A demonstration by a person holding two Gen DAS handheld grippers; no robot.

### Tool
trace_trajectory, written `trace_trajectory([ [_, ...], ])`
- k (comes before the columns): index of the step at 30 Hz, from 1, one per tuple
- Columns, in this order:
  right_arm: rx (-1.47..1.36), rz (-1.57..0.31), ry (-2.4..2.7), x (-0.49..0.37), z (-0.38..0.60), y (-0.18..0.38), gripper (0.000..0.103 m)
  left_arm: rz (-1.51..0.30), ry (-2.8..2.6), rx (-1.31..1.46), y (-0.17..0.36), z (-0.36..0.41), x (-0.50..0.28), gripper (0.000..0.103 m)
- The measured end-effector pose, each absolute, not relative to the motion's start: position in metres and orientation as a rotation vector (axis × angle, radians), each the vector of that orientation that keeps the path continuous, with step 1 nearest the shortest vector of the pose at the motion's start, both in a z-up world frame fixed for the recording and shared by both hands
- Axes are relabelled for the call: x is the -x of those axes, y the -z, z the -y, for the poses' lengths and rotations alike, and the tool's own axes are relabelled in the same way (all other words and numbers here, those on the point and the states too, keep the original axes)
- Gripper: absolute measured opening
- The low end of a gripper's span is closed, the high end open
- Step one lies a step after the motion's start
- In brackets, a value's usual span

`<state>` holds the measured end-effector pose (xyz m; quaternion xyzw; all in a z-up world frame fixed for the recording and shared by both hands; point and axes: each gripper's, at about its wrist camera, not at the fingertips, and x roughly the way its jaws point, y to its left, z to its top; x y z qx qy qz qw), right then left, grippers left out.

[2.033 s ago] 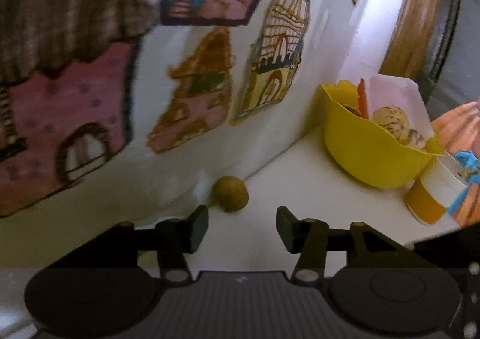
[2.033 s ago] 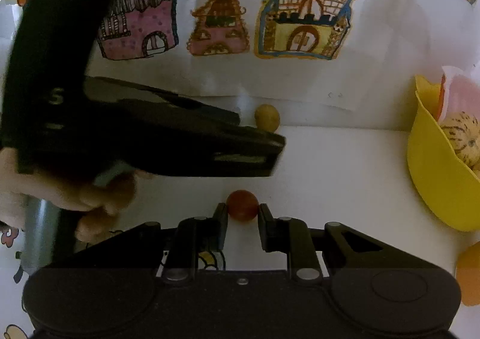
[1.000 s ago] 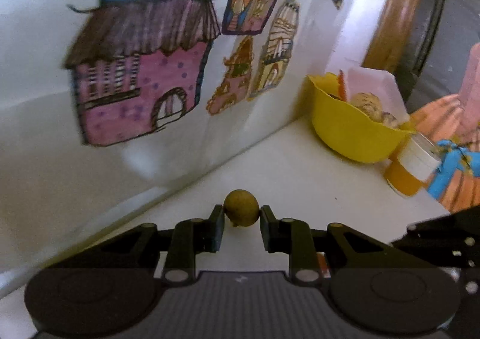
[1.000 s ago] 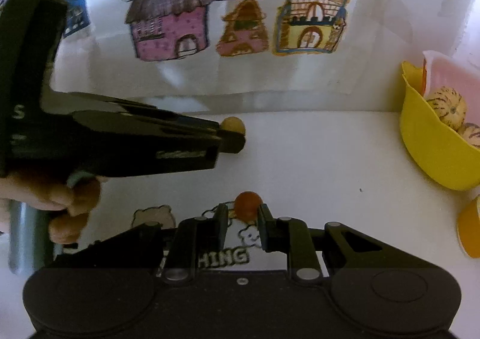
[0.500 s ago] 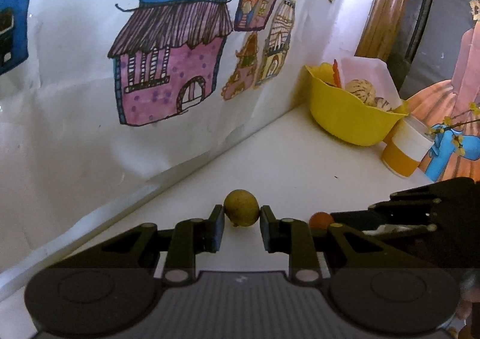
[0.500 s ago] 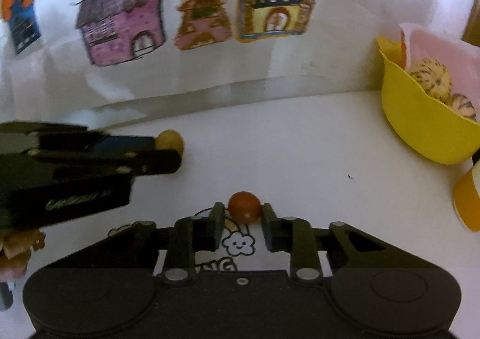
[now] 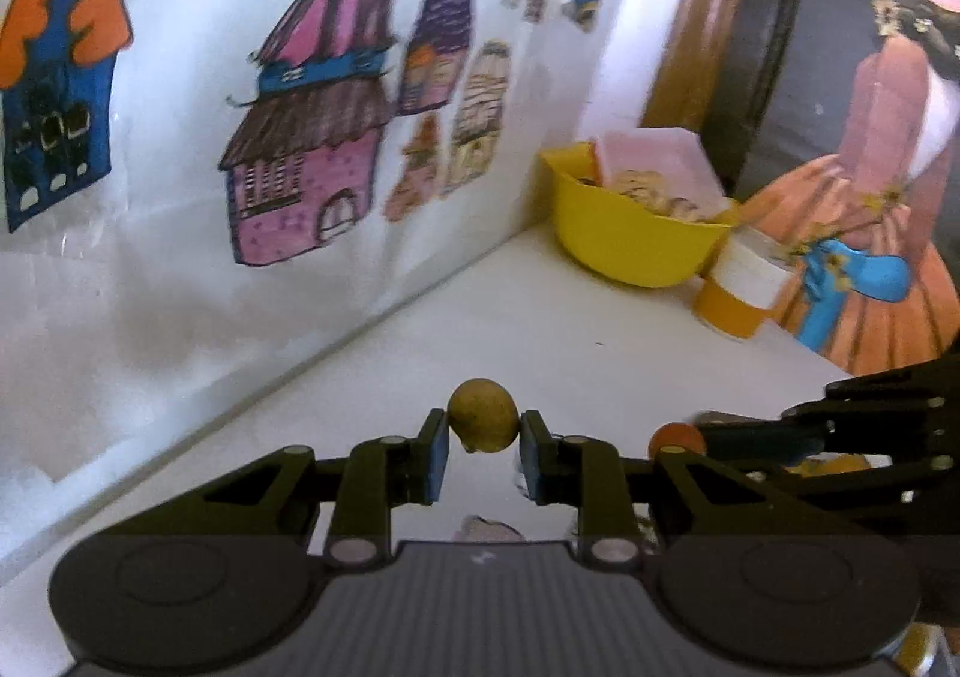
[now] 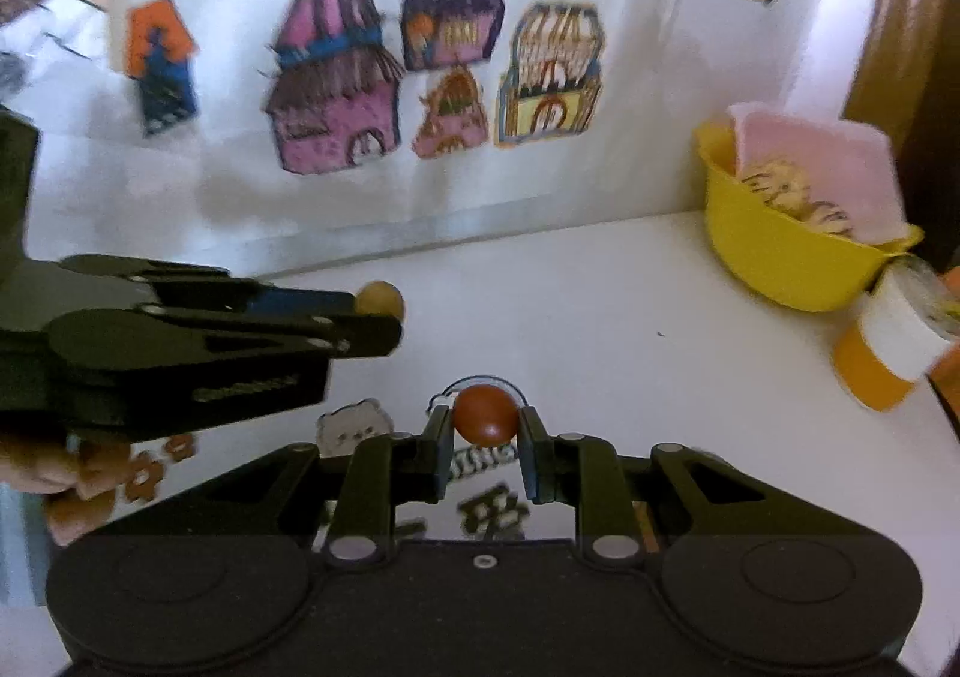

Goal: Organize fruits
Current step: 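Carry the kiwi with the left tool while the right tool carries the red fruit to the tray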

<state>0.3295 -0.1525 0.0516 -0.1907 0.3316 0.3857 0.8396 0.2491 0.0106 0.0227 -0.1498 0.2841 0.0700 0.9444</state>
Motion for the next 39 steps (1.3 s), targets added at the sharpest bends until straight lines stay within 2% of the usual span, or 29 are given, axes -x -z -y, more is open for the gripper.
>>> trace_trajectory([
  [9, 0.352, -0.651, -0.716, -0.266, 0.204, -0.084, 0.024, -0.548, -0.021, 0.29, -0.043, 0.037, -0.218, 0.028],
  [18, 0.327, -0.623, -0.616, -0.226, 0.26, -0.087, 0.024, -0.559, 0.091, 0.257, -0.048, 0.091, -0.204, 0.028],
  [39, 0.118, -0.596, -0.394, -0.181, 0.347, -0.019, 0.024, -0.66, 0.285, 0.058, -0.031, 0.167, -0.197, 0.028],
])
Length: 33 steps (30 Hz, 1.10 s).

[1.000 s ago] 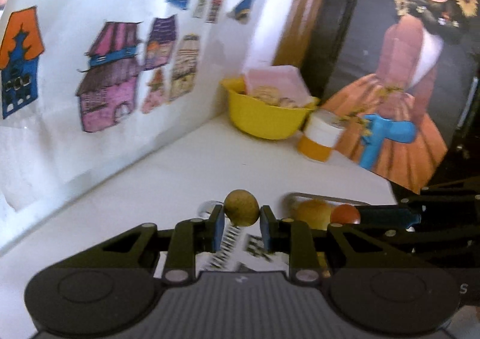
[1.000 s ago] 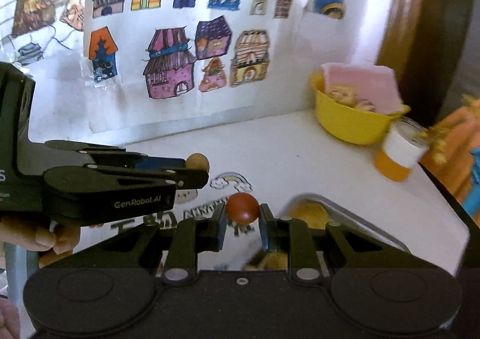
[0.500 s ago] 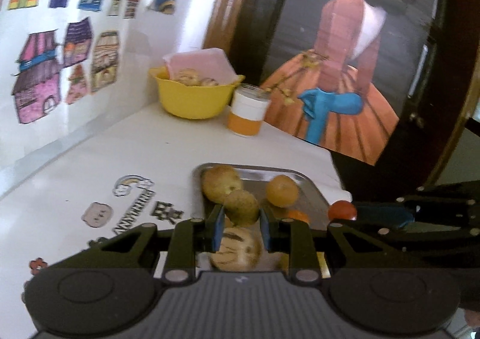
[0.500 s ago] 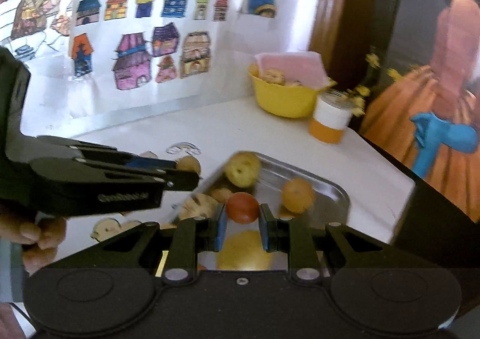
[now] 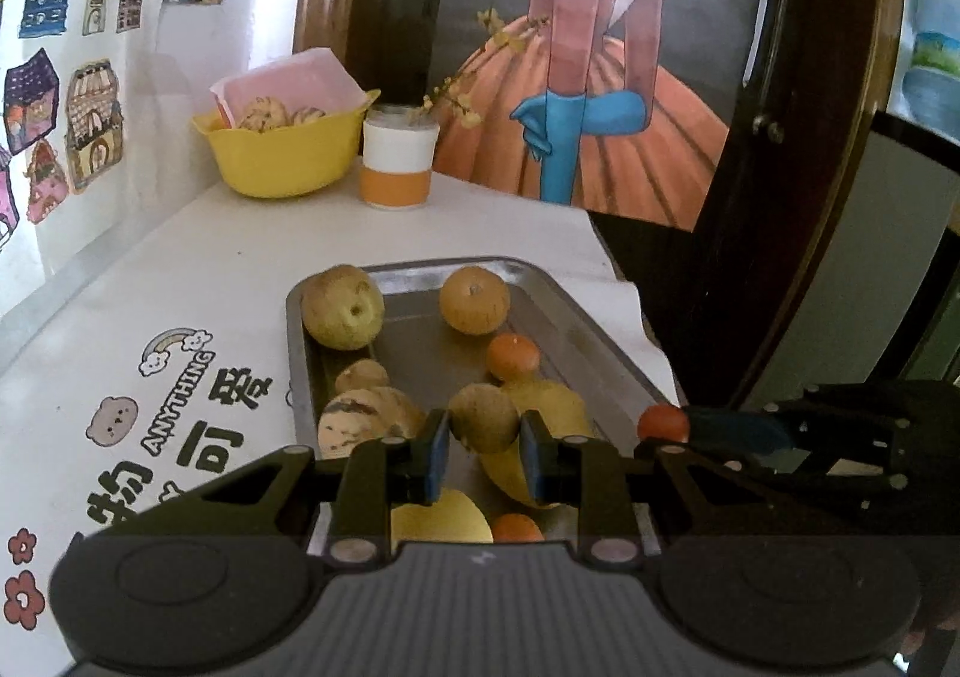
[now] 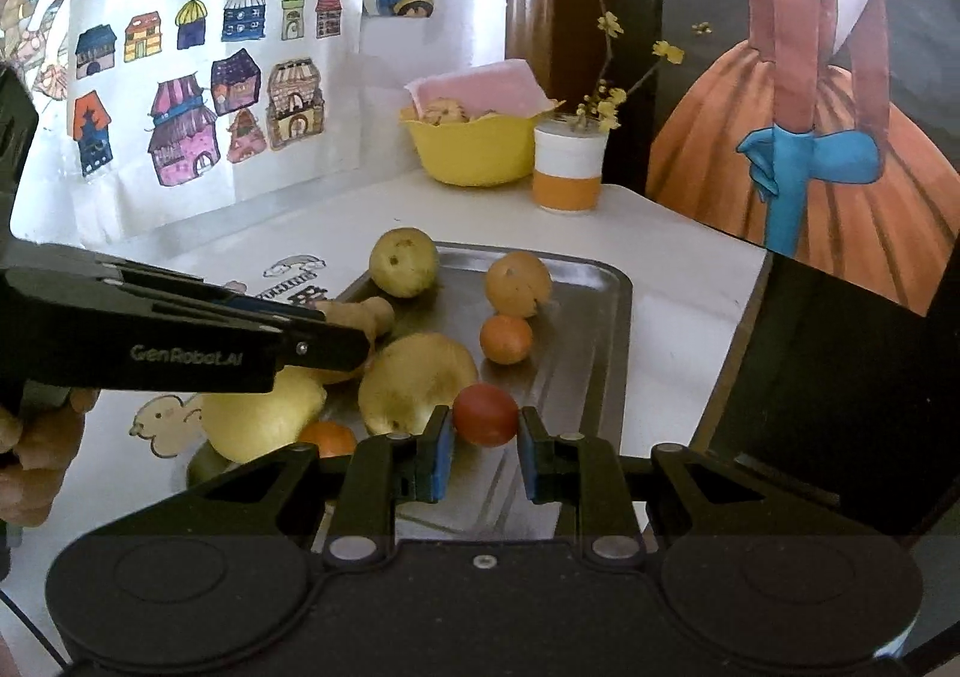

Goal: Organize fruits
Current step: 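Carry the kiwi with the left tool while the right tool carries the red fruit to the tray, then open the left tool to drop the kiwi while the right tool releases the red fruit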

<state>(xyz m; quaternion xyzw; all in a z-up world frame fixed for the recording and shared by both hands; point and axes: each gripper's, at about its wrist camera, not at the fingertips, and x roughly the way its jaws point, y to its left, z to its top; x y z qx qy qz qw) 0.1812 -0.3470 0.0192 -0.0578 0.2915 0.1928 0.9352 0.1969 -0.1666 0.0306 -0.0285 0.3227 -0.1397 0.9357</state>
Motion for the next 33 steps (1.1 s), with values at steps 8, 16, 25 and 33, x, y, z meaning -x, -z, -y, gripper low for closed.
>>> trace_trajectory([
  [8, 0.114, -0.597, -0.373, -0.173, 0.339, -0.006, 0.025, -0.668, 0.281, 0.024, -0.027, 0.17, -0.192, 0.027],
  [16, 0.098, -0.629, -0.366, -0.173, 0.336, 0.001, 0.025, -0.676, 0.286, 0.032, -0.028, 0.169, -0.194, 0.027],
  [25, 0.086, -0.617, -0.347, -0.17, 0.337, 0.0, 0.03, -0.676, 0.301, 0.034, -0.029, 0.169, -0.191, 0.035],
  [33, 0.059, -0.604, -0.325, -0.165, 0.344, -0.004, 0.049, -0.664, 0.297, 0.064, -0.034, 0.165, -0.186, 0.073],
])
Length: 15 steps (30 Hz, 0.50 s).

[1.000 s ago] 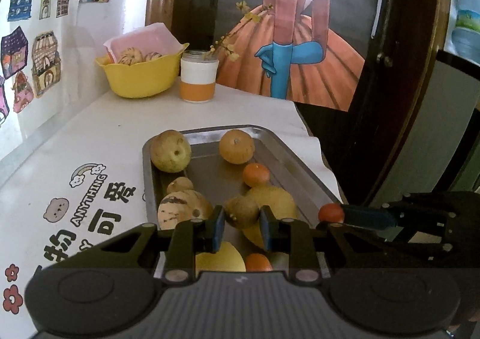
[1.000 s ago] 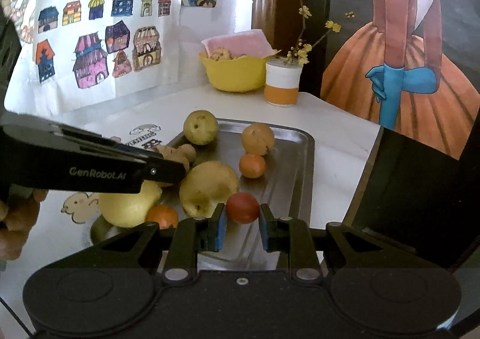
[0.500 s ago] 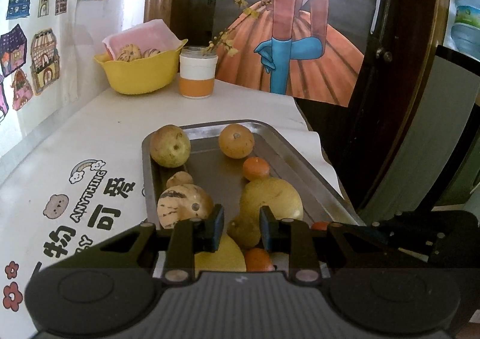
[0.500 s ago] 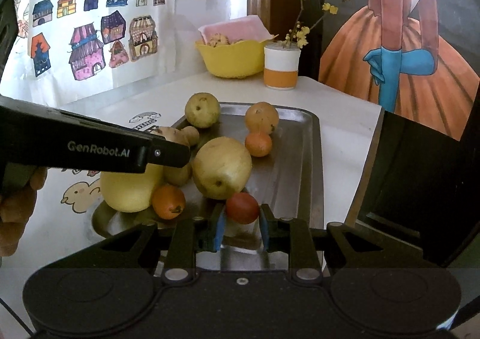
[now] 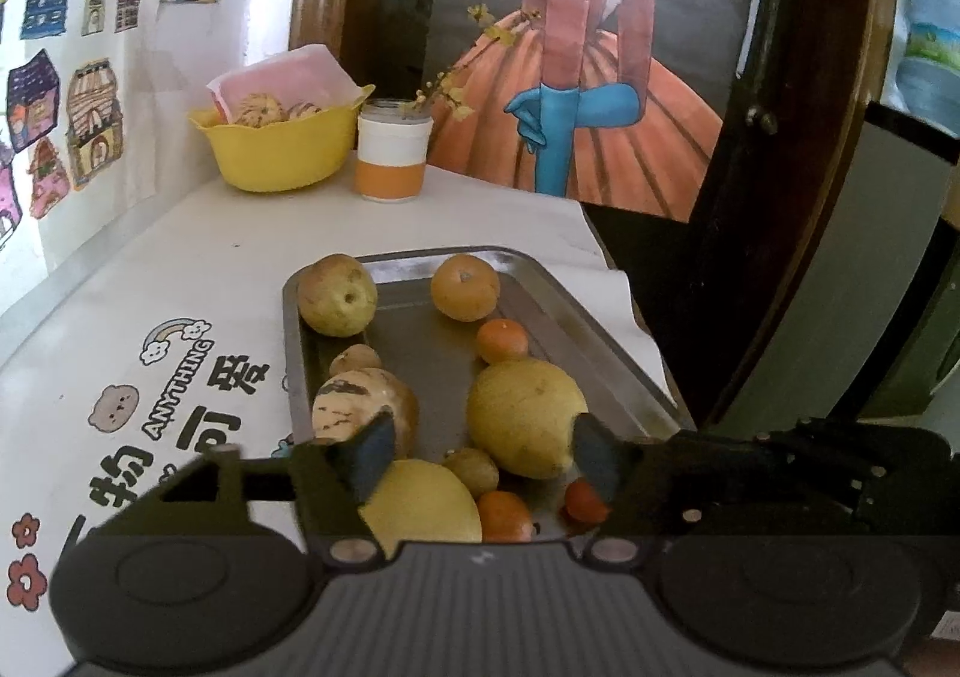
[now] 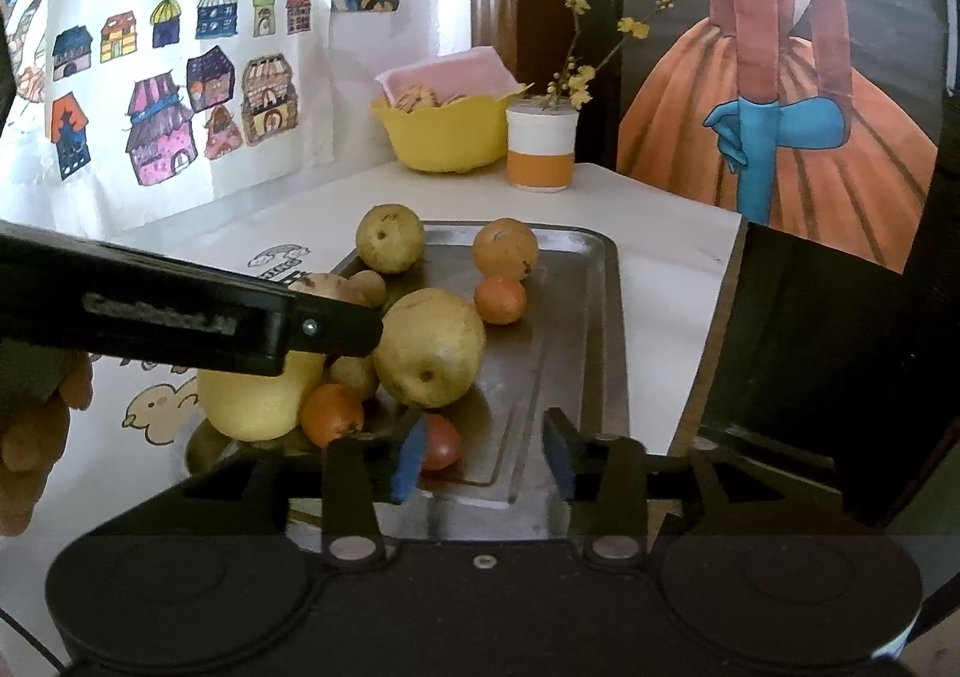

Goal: Organize fruits
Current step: 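Open the left tool to drop the kiwi while the right tool releases the red fruit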

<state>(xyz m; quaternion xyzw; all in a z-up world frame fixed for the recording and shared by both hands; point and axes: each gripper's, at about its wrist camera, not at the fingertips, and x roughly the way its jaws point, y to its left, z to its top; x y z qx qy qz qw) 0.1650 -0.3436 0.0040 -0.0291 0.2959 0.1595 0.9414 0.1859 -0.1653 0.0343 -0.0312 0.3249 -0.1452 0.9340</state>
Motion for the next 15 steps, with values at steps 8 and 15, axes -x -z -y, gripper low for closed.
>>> trace_trajectory([
  [8, 0.052, -0.577, -0.301, -0.159, 0.347, -0.012, 0.068, -0.628, 0.295, 0.075, -0.046, 0.16, -0.182, 0.091],
  [15, 0.038, -0.553, -0.283, -0.151, 0.35, -0.023, 0.088, -0.584, 0.253, 0.093, -0.055, 0.15, -0.176, 0.102],
])
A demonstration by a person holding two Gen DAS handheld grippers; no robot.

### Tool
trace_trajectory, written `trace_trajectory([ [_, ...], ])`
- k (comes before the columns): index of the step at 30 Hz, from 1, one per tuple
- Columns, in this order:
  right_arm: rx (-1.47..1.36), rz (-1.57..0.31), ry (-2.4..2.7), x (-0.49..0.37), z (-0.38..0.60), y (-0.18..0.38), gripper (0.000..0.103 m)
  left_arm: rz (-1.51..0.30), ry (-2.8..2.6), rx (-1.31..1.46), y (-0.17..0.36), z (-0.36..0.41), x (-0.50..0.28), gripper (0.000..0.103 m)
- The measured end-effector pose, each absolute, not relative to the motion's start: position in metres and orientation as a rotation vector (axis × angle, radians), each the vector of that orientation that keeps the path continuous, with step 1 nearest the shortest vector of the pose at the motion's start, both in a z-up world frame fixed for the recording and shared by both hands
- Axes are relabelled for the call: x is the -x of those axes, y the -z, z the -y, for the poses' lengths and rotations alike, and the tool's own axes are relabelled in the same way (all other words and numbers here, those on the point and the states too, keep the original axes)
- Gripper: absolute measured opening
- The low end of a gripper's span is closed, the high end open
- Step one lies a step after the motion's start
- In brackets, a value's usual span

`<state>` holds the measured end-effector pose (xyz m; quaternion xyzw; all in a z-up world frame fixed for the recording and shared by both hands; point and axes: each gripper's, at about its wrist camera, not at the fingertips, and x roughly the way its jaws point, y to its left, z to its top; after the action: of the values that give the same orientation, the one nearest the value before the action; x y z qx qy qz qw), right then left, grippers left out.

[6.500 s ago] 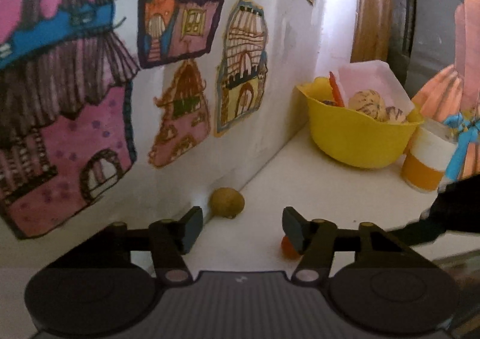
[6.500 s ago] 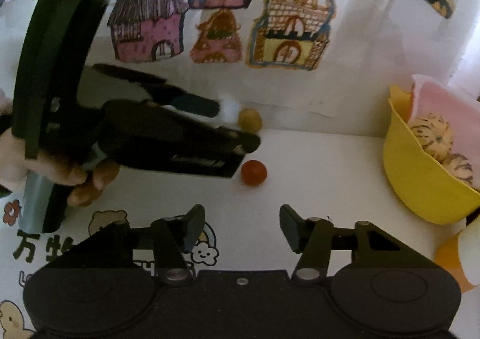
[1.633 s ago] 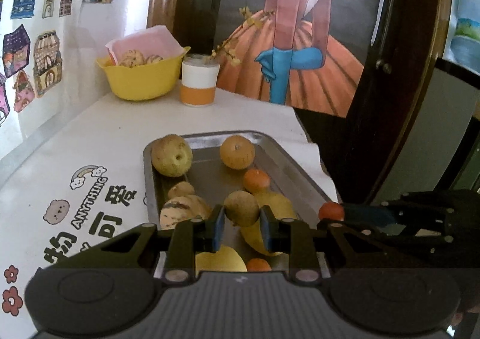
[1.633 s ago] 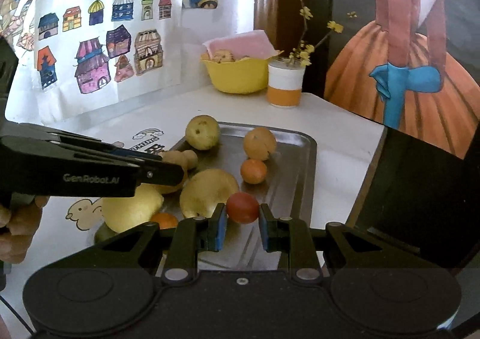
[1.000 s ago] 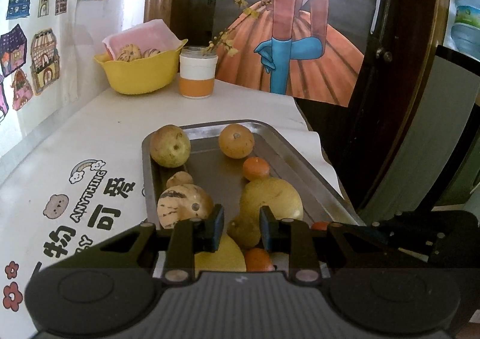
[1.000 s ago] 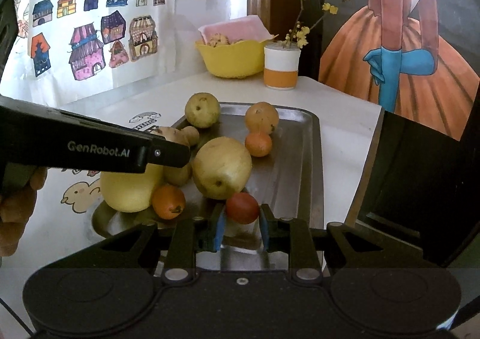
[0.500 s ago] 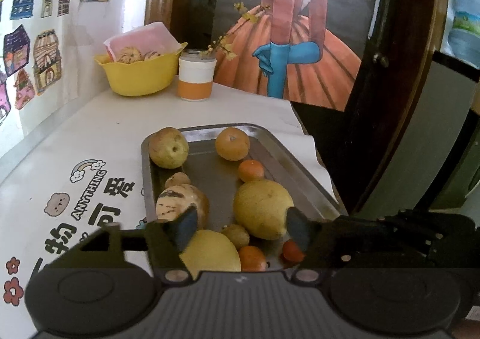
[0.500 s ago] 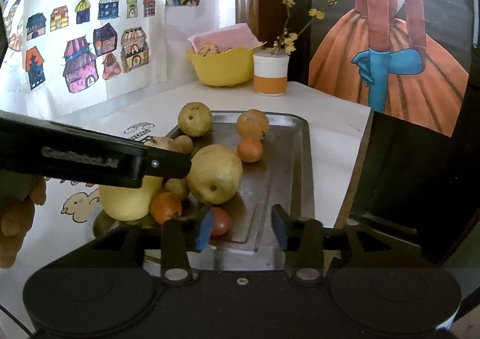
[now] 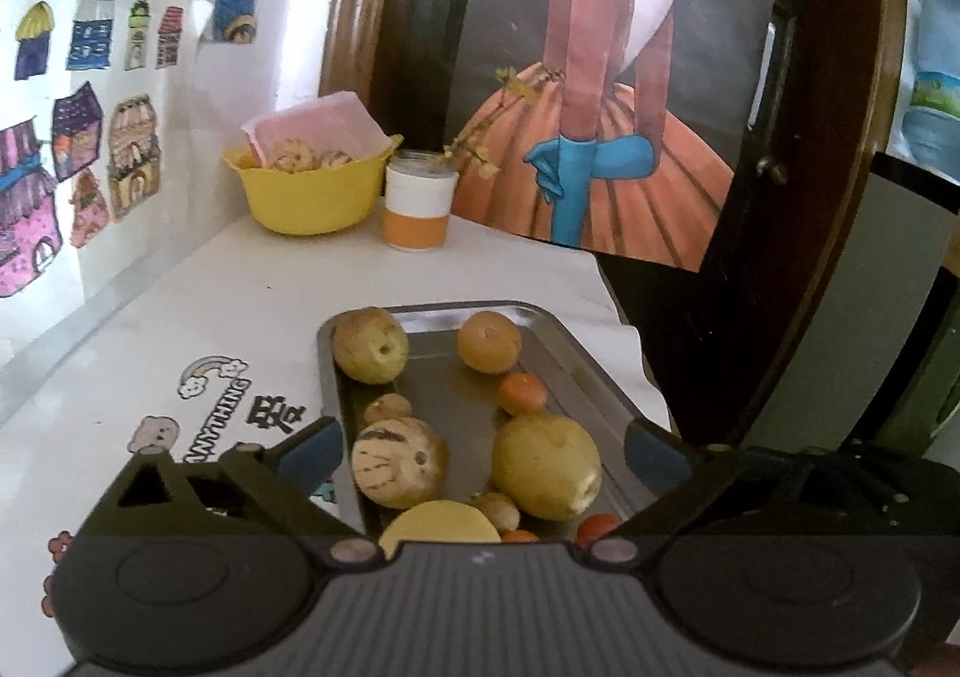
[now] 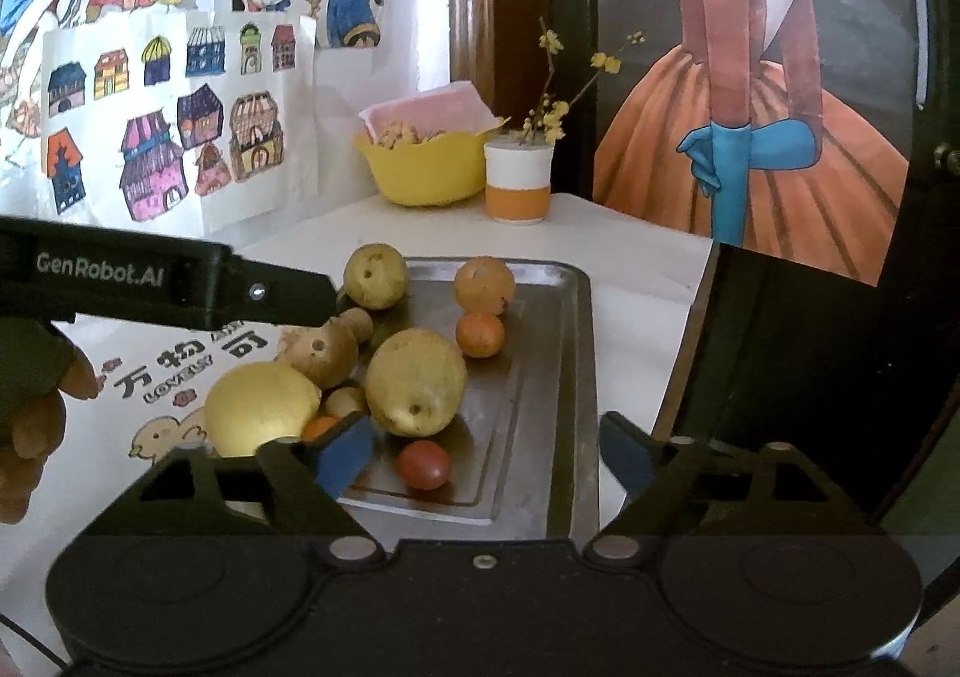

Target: Organize fruits

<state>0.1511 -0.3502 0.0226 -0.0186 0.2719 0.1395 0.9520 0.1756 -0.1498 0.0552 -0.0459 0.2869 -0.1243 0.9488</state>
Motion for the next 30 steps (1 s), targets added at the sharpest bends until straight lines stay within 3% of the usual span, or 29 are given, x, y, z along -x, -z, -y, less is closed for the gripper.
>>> trace_trajectory([
  [4, 0.018, -0.543, -0.276, -0.145, 0.353, -0.029, 0.099, -0.573, 0.225, 0.085, -0.057, 0.143, -0.171, 0.102],
  [8, 0.001, -0.535, -0.262, -0.137, 0.354, -0.037, 0.102, -0.554, 0.197, 0.057, -0.059, 0.135, -0.162, 0.102],
  [30, -0.063, -0.444, -0.188, -0.03, 0.278, -0.039, 0.102, -0.501, 0.071, 0.081, -0.038, 0.028, -0.054, 0.103],
])
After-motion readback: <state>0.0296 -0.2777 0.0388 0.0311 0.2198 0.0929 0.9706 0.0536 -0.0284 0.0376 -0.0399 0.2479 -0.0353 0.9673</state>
